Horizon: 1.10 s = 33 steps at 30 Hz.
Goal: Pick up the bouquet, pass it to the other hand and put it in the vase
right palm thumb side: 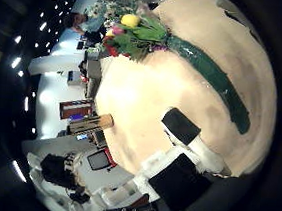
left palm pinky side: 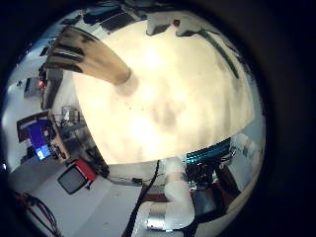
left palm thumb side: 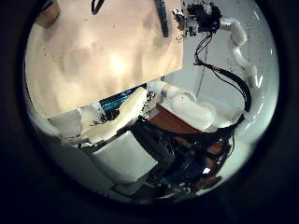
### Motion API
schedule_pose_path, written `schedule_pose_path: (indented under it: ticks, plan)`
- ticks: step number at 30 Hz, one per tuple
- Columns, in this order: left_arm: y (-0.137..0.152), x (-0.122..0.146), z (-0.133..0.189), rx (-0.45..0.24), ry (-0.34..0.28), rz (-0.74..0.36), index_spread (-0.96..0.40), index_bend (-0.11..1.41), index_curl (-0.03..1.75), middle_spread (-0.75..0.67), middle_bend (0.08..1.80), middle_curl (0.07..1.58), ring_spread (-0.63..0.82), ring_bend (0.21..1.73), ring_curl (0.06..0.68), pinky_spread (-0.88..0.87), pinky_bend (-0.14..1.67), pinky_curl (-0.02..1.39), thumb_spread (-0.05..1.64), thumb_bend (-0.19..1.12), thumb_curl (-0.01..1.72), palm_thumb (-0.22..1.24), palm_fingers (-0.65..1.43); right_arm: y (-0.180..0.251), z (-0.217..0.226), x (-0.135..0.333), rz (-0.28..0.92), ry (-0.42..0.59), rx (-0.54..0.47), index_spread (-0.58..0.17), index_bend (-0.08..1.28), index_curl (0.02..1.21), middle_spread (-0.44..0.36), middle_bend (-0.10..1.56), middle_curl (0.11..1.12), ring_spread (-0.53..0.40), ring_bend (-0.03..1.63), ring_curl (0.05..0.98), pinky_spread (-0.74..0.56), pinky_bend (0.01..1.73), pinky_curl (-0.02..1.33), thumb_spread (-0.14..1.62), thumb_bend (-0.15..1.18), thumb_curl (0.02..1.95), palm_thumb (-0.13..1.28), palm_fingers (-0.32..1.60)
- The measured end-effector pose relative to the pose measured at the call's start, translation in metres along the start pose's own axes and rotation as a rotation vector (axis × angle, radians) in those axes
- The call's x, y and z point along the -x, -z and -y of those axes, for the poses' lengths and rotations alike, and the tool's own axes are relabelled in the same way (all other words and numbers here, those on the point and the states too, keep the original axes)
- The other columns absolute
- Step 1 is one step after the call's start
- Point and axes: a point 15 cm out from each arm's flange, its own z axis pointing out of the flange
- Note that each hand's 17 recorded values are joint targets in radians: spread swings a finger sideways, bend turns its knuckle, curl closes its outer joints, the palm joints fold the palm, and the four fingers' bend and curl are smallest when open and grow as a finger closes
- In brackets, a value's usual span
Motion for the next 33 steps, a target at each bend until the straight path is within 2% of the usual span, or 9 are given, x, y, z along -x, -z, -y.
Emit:
schedule_pose_path:
  ticks: [9, 17, 27, 33]
  plan:
    - [-0.004, 0.000, 0.008, 0.006, -0.002, -0.001, 0.03, 0.20, 0.50, 0.16, 0.20, 0.35, 0.49, 0.35, 0.159, 0.58, 0.18, 0.20, 0.97, -0.03, 0.30, 0.39, 0.38, -0.027, 0.010, -0.018, -0.012, -0.035, 0.033, -0.064, 0.16, 0.29, 0.139, 0.48, 0.37, 0.053, 0.73, 0.210, 0.15, 0.51, 0.19, 1.04, -0.02, 0.43, 0.75, 0.27]
    - [0.000, 0.000, 0.017, 0.000, -0.002, -0.001, 0.03, 0.20, 0.49, 0.13, 0.24, 0.37, 0.49, 0.35, 0.161, 0.57, 0.18, 0.19, 0.97, -0.03, 0.30, 0.39, 0.39, -0.049, 0.014, -0.035, -0.016, -0.076, 0.080, -0.050, 0.18, 0.30, 0.135, 0.48, 0.37, 0.050, 0.73, 0.210, 0.15, 0.48, 0.19, 1.03, -0.02, 0.45, 0.76, 0.29]
    - [0.000, 0.001, 0.023, 0.011, -0.003, -0.001, 0.03, 0.20, 0.49, 0.12, 0.24, 0.37, 0.49, 0.35, 0.160, 0.57, 0.18, 0.19, 0.97, -0.03, 0.30, 0.39, 0.39, -0.061, 0.016, -0.034, -0.032, -0.065, 0.125, -0.062, 0.18, 0.33, 0.152, 0.44, 0.37, 0.068, 0.69, 0.201, 0.15, 0.41, 0.19, 1.02, -0.03, 0.45, 0.73, 0.32]
    - [0.003, -0.001, 0.022, 0.003, -0.010, 0.002, 0.04, 0.18, 0.46, 0.07, 0.33, 0.40, 0.49, 0.34, 0.157, 0.57, 0.18, 0.18, 0.98, -0.03, 0.30, 0.39, 0.40, -0.073, 0.015, -0.032, -0.036, -0.065, 0.141, -0.063, 0.17, 0.33, 0.152, 0.43, 0.37, 0.069, 0.68, 0.200, 0.16, 0.40, 0.20, 1.01, -0.03, 0.45, 0.72, 0.32]
